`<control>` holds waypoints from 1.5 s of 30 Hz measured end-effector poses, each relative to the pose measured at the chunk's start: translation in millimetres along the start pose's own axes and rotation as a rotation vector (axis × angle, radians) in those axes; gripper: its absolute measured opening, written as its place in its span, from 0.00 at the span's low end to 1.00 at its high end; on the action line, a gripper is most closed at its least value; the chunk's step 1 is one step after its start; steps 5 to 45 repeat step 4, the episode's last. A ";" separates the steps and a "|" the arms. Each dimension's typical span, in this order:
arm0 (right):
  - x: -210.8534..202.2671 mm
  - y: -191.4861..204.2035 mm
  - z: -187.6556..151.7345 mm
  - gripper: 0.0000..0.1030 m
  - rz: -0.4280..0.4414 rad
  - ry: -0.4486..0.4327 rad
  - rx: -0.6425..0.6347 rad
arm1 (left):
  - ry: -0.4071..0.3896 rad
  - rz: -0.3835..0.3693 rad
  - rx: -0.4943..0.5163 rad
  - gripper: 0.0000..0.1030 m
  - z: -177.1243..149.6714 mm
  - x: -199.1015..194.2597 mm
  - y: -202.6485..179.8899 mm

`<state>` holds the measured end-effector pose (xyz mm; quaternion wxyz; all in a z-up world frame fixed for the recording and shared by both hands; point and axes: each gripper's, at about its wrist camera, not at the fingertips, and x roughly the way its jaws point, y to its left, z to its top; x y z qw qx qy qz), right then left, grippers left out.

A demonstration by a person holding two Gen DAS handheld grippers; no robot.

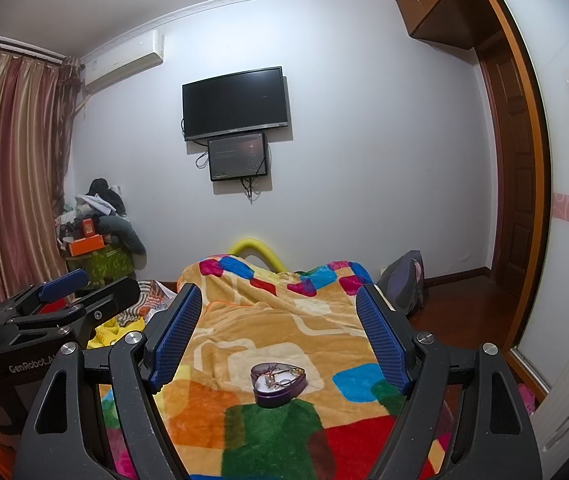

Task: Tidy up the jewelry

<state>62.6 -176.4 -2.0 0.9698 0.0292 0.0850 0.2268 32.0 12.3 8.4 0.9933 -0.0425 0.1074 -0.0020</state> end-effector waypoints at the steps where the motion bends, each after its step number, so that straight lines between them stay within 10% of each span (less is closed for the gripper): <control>1: 0.4 0.2 0.0 0.74 0.000 0.002 0.001 | 0.001 0.000 0.002 0.99 0.1 0.8 -0.4; 45: 2.6 -0.4 -1.1 0.74 -0.001 0.008 0.005 | 0.007 -0.002 0.002 0.99 0.0 3.1 -0.8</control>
